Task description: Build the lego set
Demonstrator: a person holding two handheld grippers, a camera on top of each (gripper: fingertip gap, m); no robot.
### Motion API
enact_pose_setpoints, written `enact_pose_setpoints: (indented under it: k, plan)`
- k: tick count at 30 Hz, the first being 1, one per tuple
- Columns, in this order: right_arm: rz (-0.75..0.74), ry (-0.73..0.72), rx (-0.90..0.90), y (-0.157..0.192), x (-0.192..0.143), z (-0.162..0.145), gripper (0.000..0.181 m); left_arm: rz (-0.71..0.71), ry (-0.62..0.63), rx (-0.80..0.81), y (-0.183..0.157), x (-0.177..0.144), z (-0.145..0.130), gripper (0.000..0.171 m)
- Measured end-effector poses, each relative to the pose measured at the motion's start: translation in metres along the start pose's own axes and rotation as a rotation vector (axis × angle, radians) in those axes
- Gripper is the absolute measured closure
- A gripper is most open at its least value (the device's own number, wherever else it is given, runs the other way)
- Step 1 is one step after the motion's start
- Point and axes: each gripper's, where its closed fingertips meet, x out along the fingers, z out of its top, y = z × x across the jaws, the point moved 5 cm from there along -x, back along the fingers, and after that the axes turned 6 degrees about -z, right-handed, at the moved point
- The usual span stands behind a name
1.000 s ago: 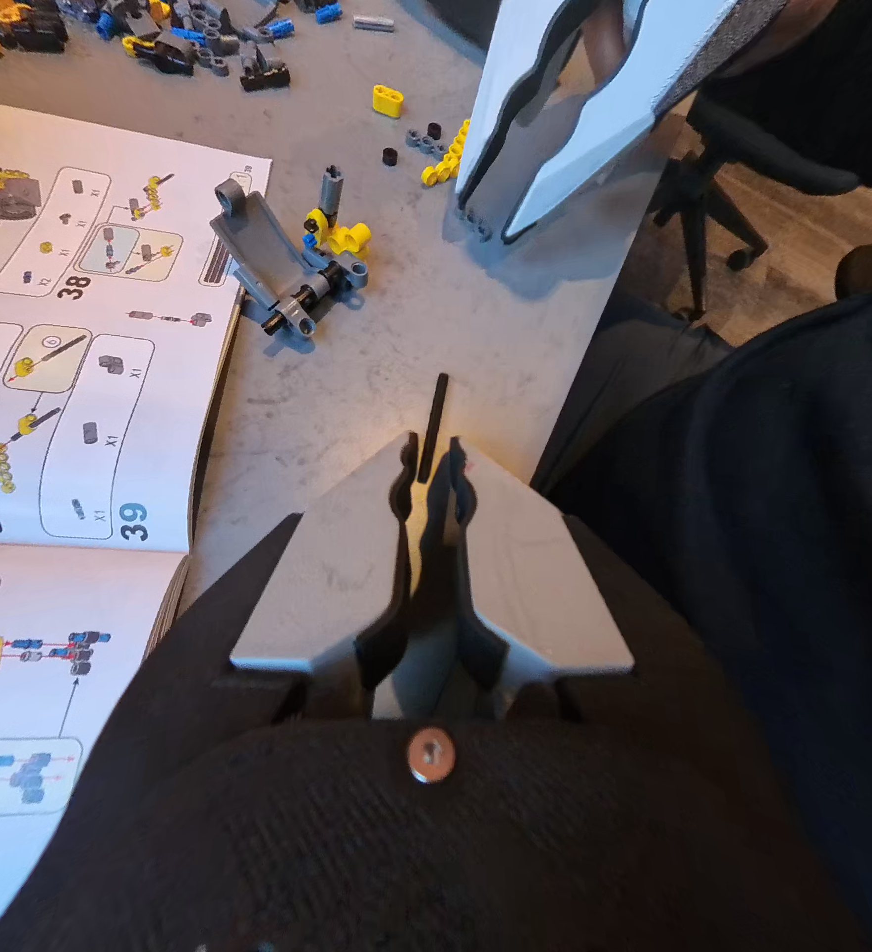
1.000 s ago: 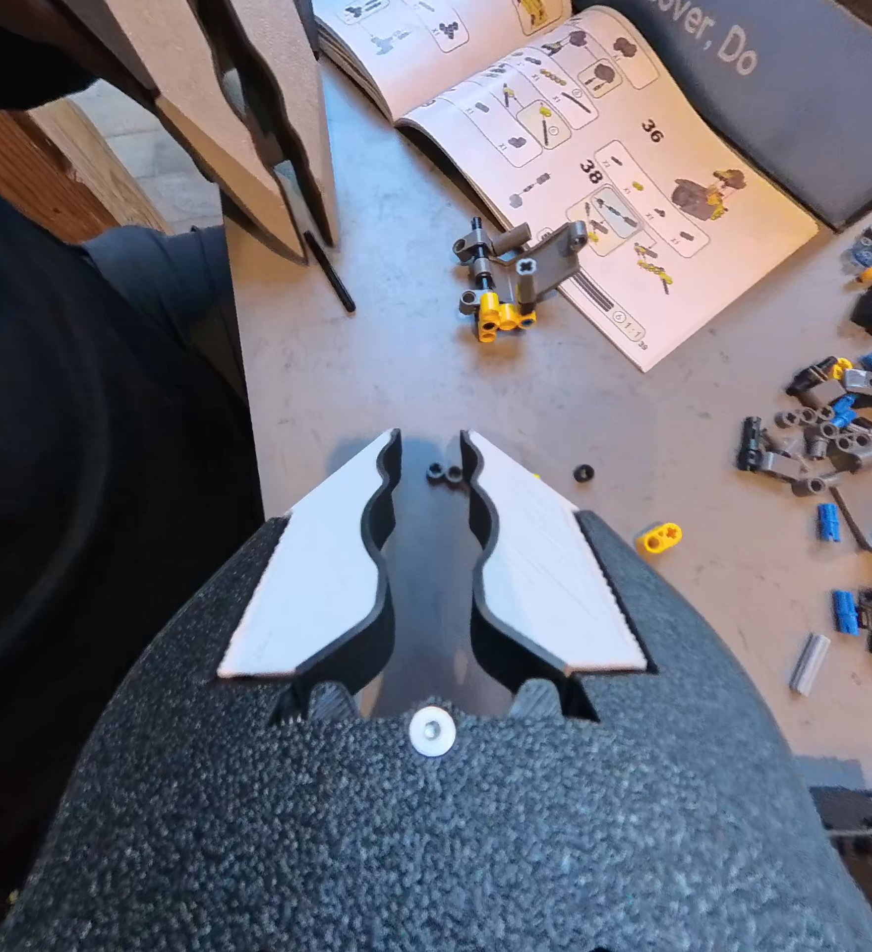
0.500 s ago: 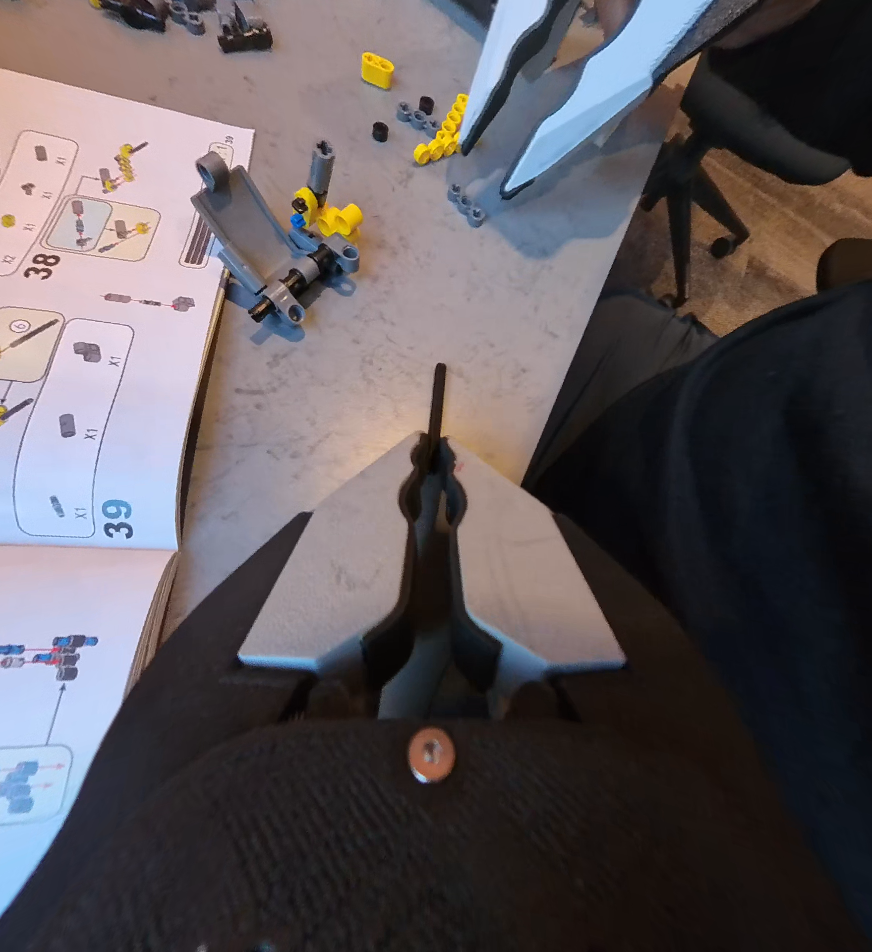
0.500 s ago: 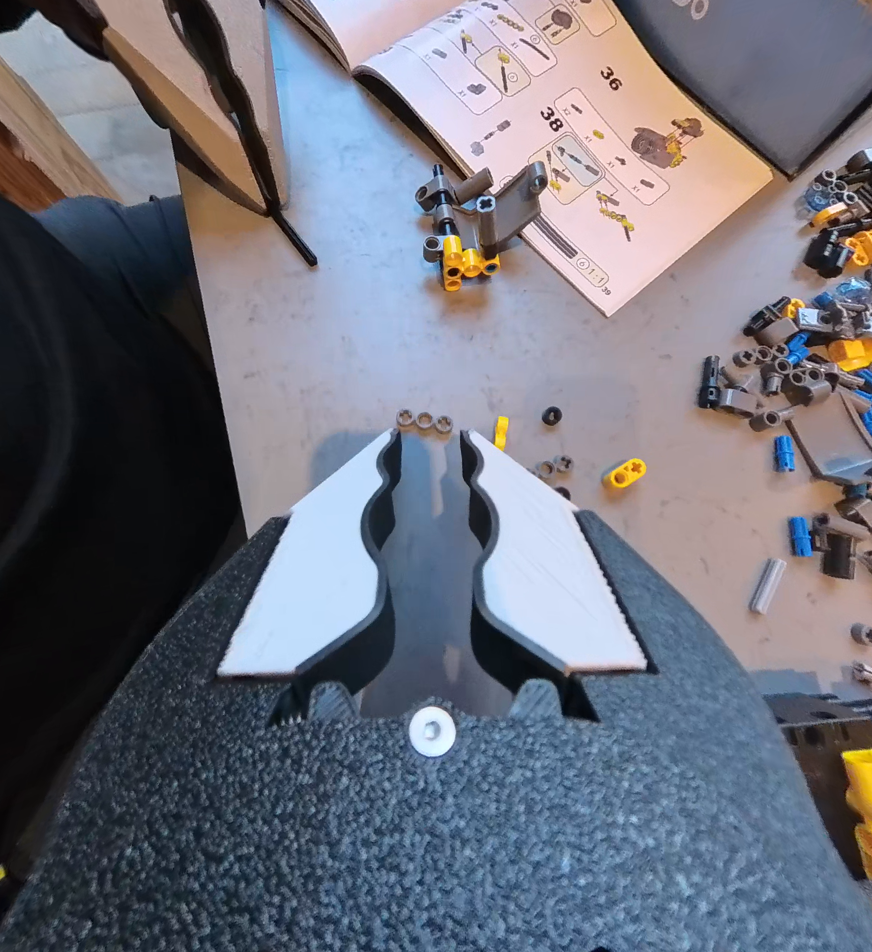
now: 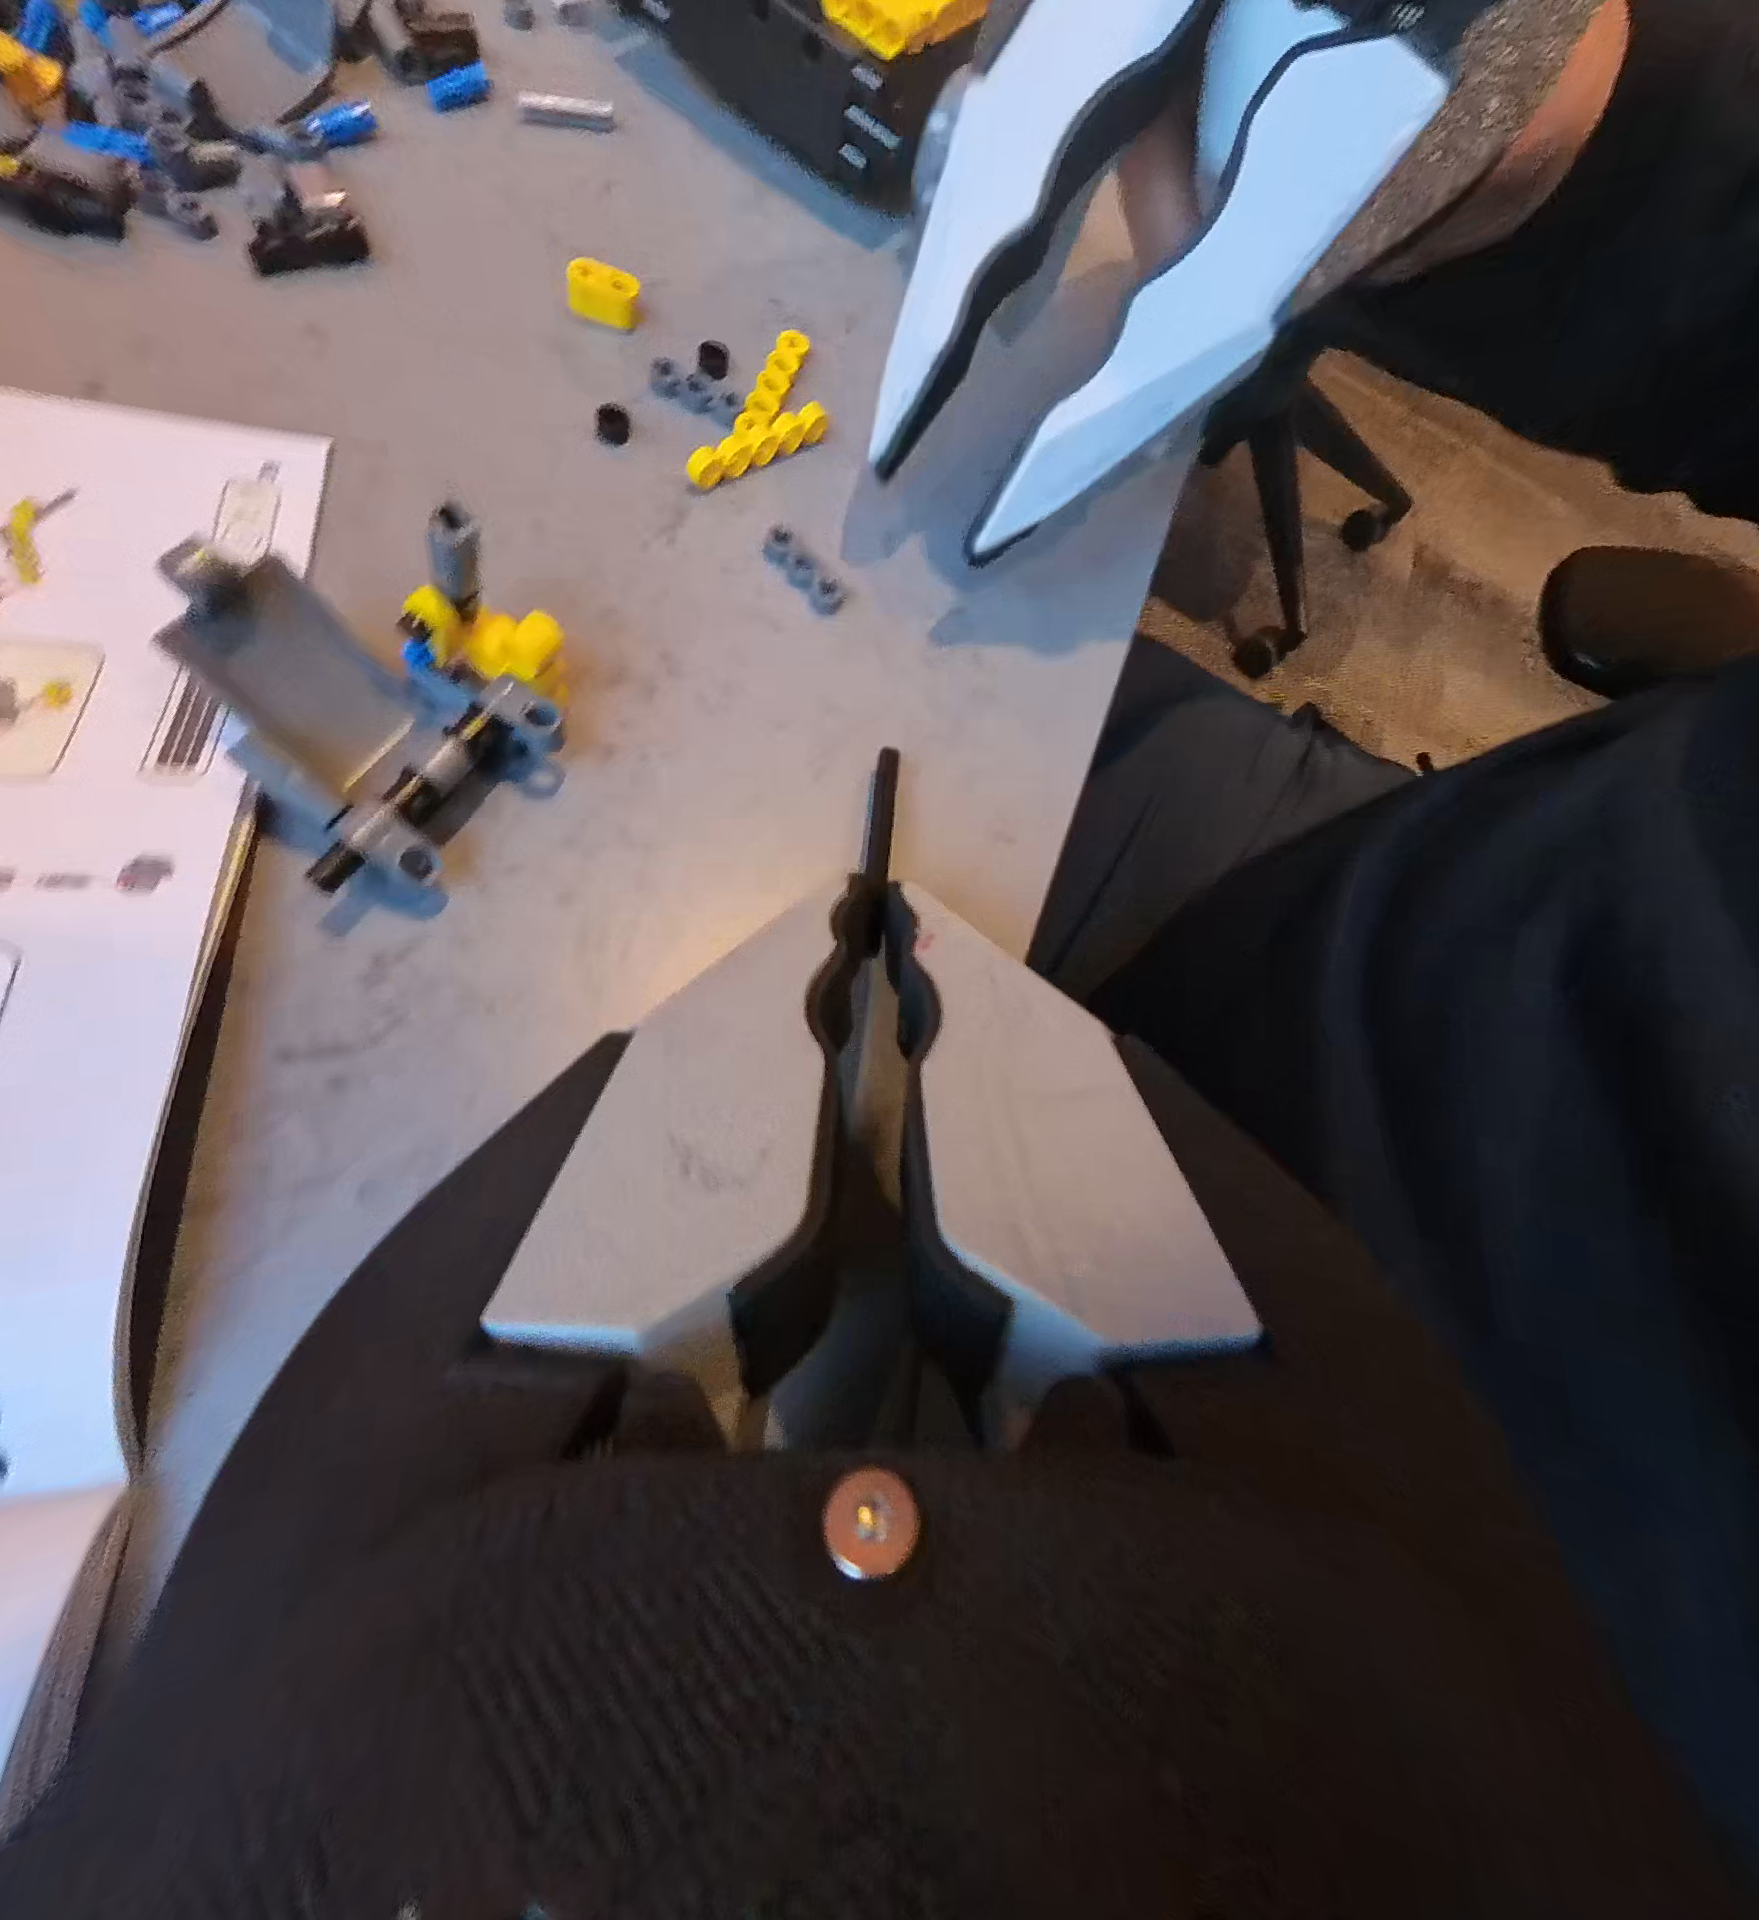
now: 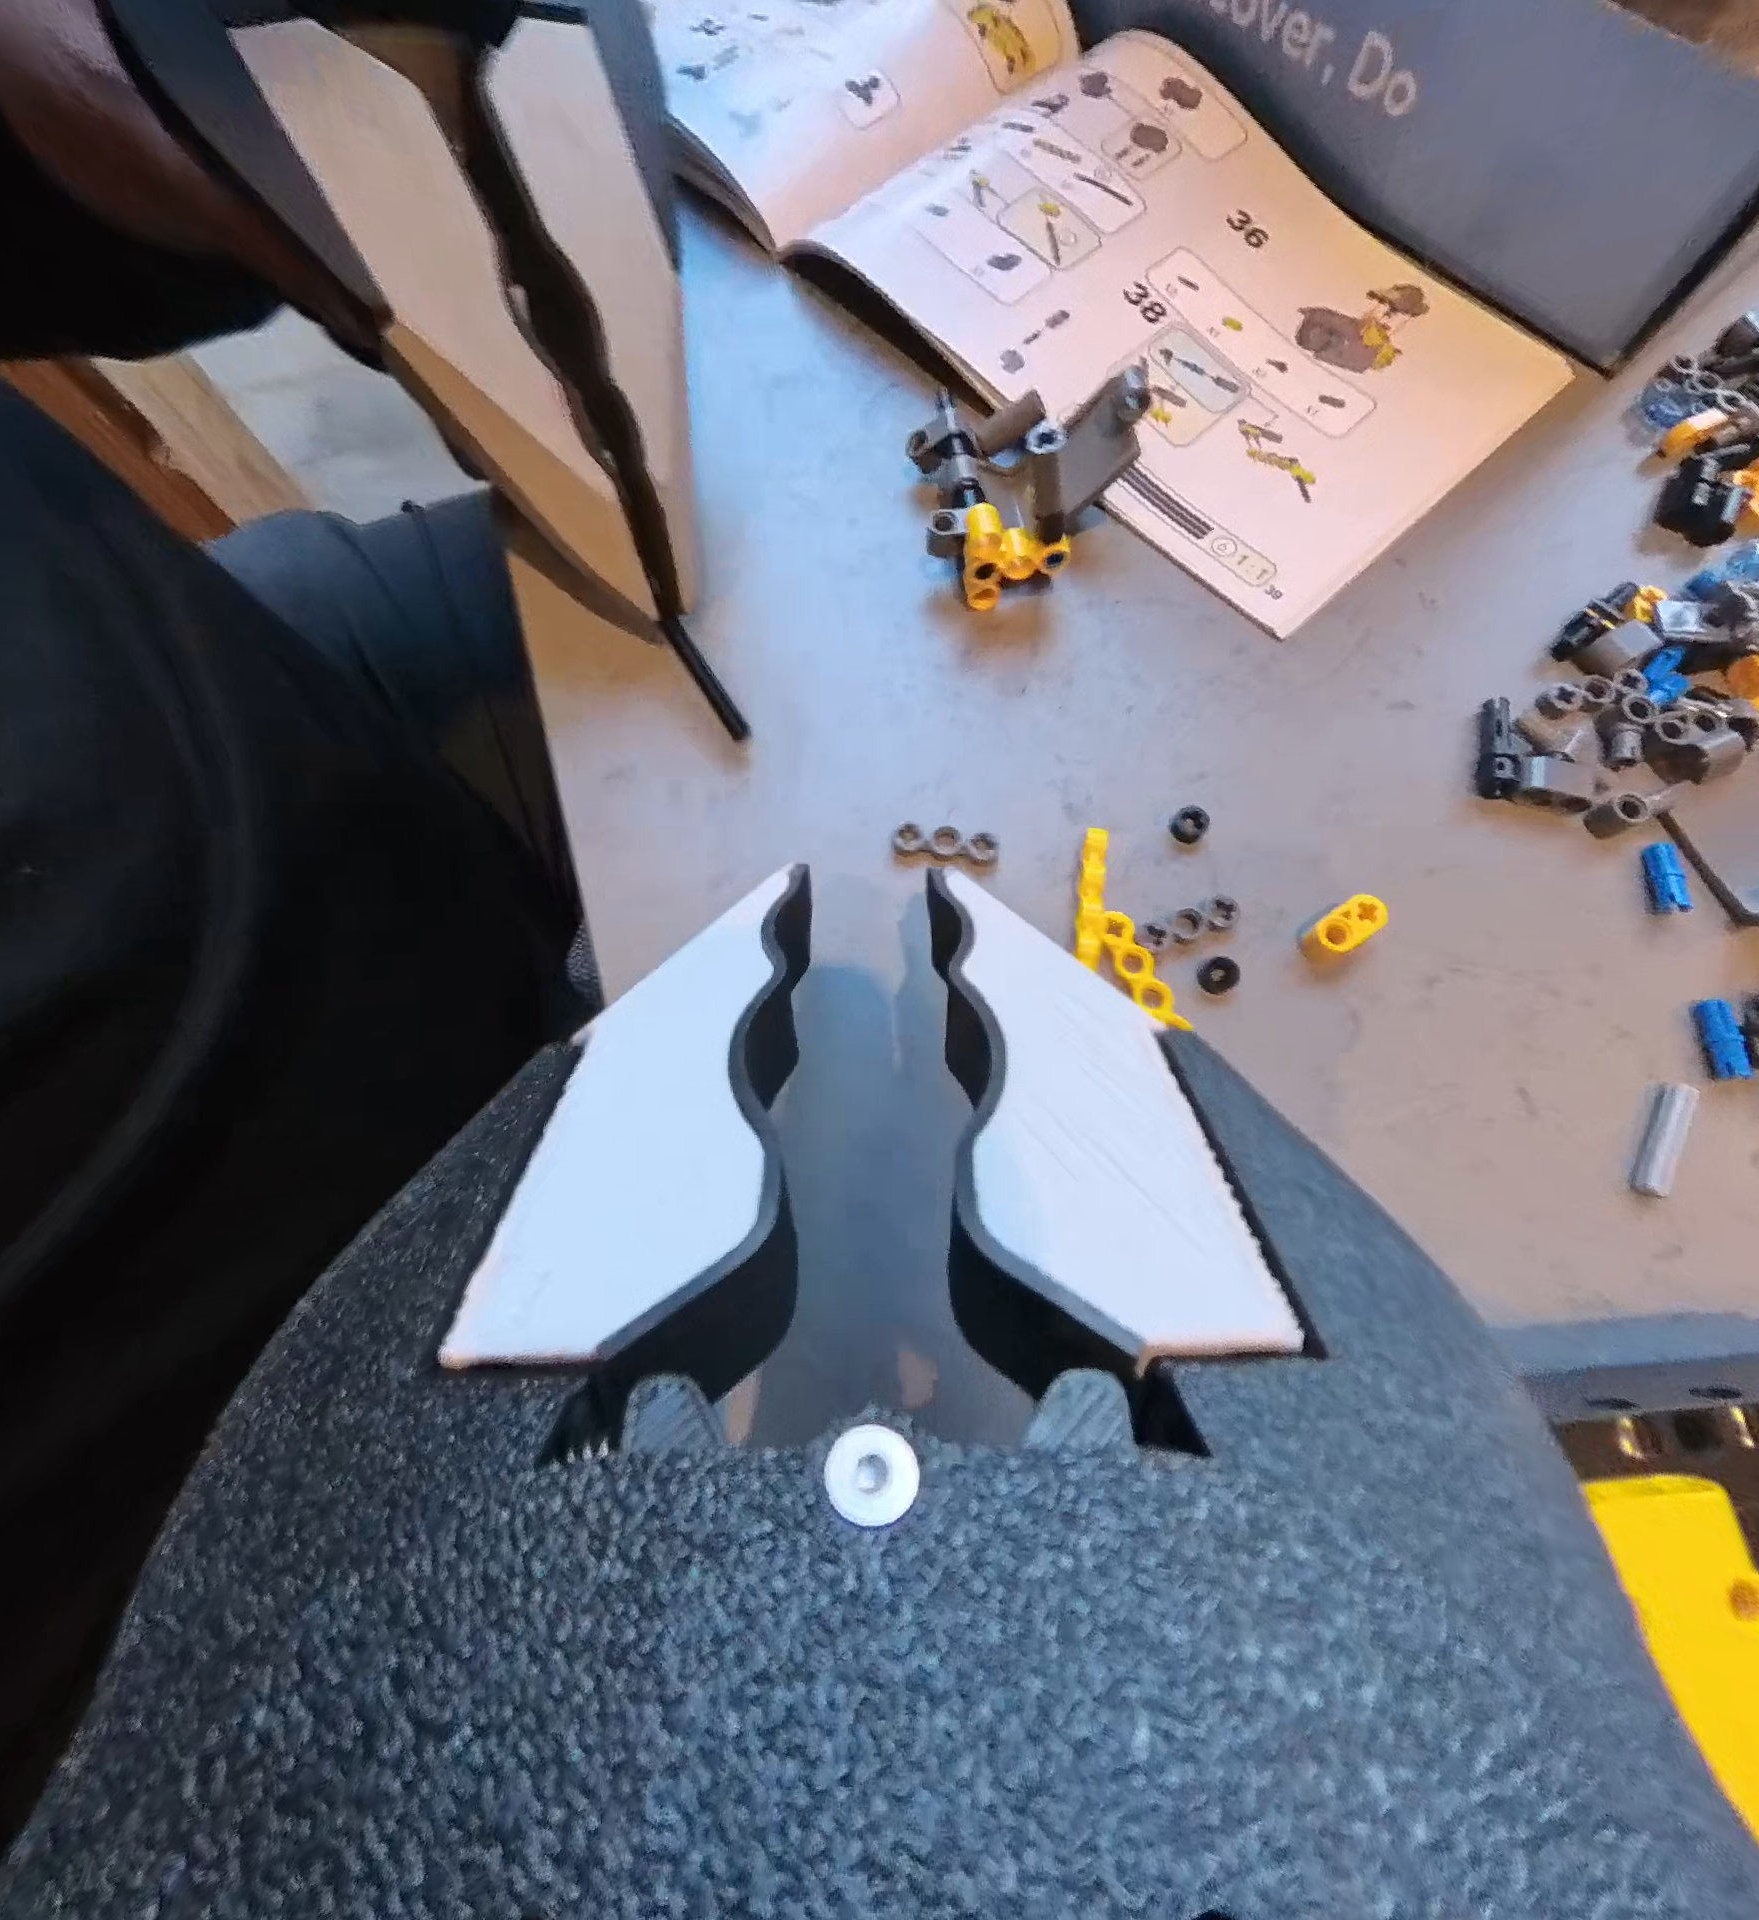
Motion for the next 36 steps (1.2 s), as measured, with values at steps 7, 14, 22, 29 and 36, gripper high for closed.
enact_pose_setpoints:
  k: [7, 14, 22, 29, 36]
  plan:
    - [-0.201, 0.040, -0.037, -0.018, -0.007, -0.001, 0.161, -0.010, 0.062, 0.045, -0.002, 0.016, 0.006, 0.171]
    - [-0.415, 0.179, 0.143, -0.071, -0.020, 0.011, 0.165, 0.014, 0.055, 0.021, 0.002, 0.012, 0.004, 0.170]
    - [-0.367, 0.393, 0.169, -0.084, 0.022, 0.002, 0.164, 0.024, 0.014, 0.018, 0.000, 0.009, 0.003, 0.170]
    - [-0.261, 0.337, 0.182, -0.079, 0.024, 0.017, 0.174, -0.010, -0.003, 0.017, -0.002, 0.004, 0.000, 0.161]
    - [0.062, 0.216, -0.118, -0.012, 0.047, 0.056, 0.174, 0.001, -0.079, -0.005, 0.001, -0.015, -0.006, 0.156]
